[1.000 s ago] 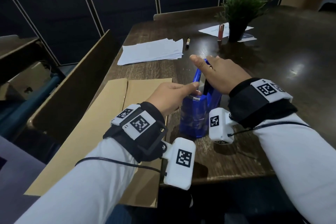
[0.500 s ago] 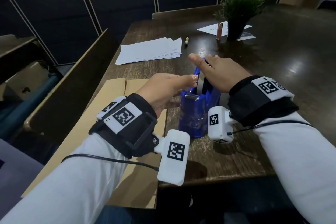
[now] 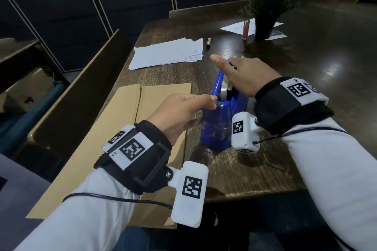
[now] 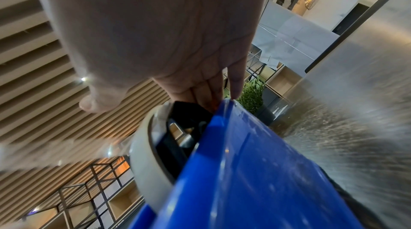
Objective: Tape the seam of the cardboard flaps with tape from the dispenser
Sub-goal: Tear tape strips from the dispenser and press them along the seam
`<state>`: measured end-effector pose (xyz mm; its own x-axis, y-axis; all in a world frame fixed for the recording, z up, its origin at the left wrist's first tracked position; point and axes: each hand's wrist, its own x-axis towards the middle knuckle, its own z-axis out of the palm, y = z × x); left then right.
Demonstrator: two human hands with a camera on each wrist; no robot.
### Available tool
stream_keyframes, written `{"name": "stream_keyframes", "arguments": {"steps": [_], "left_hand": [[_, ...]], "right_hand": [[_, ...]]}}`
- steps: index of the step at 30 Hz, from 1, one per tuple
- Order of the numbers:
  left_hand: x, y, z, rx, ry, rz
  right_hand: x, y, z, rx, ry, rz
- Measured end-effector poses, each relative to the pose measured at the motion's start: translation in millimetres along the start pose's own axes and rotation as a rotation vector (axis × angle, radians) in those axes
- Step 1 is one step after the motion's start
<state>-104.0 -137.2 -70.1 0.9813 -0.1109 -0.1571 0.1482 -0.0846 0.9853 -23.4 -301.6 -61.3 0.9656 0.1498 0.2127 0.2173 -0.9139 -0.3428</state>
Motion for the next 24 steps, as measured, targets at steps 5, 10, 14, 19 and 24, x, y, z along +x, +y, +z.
{"name": "stream_keyframes", "arguments": {"steps": [5,10,14,19,24], "left_hand": [[-4,-6,0,-0.055,-0.011,0.015],[-6,-9,0,-0.066,-0.025,0.033],[-7,-13,0,-0.011,-0.043,0.066],[-5,-17,-1,0.047,-0.046,0.134],[-2,-19,-5,0.120,-0.065,0.178]], "right_hand": [[1,0,0,-0.011,-0.005,-0.009],[3,1,1,-0.033,-0.018,0.010],[3,0,2,-0.044,-0.017,0.009],[4,2,3,-0.051,-0.014,0.014],[6,2,4,-0.067,-0.017,0.013]]}}
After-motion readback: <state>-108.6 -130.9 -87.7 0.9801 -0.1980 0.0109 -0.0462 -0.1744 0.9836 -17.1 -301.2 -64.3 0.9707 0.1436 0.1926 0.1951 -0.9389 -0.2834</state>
